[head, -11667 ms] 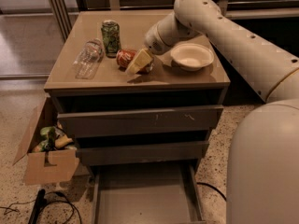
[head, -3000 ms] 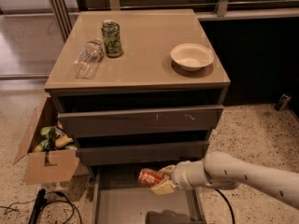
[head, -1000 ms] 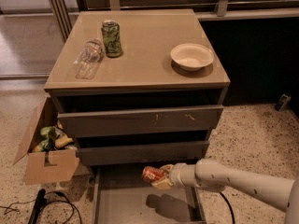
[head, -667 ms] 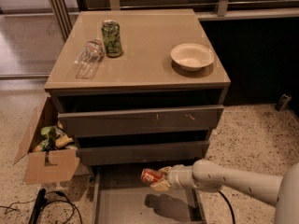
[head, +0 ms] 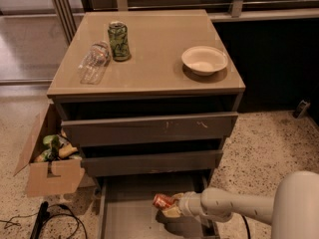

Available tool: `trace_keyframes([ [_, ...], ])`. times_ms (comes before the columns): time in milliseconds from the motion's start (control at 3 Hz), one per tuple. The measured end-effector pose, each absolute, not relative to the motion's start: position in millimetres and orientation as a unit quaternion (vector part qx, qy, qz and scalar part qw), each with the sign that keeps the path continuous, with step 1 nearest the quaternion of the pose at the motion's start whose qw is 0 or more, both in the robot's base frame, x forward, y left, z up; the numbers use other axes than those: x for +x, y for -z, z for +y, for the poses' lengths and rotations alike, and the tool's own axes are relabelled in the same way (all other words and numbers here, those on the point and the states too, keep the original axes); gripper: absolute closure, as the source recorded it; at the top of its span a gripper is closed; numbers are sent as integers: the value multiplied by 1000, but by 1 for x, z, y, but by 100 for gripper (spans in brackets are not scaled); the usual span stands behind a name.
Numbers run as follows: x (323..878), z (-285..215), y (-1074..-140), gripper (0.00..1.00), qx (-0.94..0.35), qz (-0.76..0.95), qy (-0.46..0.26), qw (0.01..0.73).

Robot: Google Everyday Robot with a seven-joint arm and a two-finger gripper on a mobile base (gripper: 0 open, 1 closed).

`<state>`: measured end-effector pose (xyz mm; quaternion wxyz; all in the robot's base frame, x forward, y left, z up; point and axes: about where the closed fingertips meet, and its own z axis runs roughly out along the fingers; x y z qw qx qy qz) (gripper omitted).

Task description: Place coke can into bottom drawer

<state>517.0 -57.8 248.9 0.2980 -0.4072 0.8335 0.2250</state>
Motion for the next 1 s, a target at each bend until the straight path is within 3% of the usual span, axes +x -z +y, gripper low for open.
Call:
trace_keyframes([
  [1000, 528, -35, -180, 100, -444, 804, -183, 351],
])
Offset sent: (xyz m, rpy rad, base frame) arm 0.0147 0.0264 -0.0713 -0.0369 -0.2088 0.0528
